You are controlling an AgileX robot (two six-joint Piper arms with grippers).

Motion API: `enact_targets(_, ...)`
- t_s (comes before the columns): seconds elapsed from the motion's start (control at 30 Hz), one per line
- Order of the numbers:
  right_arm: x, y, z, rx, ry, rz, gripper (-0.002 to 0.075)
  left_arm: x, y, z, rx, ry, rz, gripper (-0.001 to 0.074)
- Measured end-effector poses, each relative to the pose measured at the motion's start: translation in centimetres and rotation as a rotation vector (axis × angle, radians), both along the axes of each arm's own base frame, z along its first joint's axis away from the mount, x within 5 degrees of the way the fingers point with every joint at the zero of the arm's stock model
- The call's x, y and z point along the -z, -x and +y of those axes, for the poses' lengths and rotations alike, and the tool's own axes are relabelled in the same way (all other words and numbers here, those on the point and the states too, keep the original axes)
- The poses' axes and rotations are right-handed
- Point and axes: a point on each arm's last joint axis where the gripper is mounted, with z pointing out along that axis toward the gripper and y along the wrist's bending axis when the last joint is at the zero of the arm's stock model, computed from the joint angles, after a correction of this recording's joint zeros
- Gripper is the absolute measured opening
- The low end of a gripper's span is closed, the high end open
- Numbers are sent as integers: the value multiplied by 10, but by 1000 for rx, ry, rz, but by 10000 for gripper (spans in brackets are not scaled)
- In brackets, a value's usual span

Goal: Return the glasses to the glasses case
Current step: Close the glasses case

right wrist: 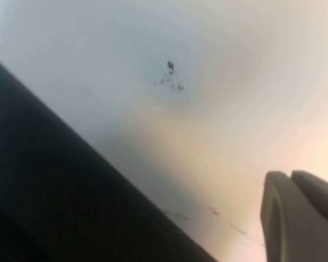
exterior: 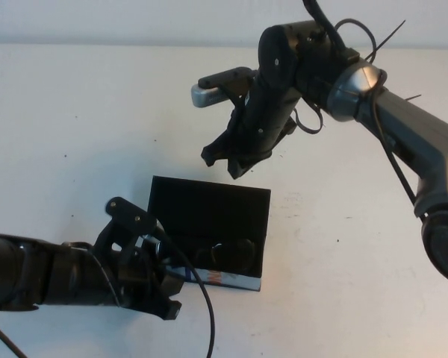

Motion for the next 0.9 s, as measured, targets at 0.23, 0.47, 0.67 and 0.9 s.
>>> enact_targets(0.23,11,0,5,0,-29,47,-11,0,0,0,0,0,0,-1)
enact_targets(0.47,16,3,8,-8,-66,77,-11,0,0,0,0,0,0,-1)
enact_targets(0.67,9,4,10,-11,-110,82,-11,0,0,0,0,0,0,-1)
enact_targets(0.9,6,25,18,-52,-117,133,-11,0,0,0,-1,-2,0,-1)
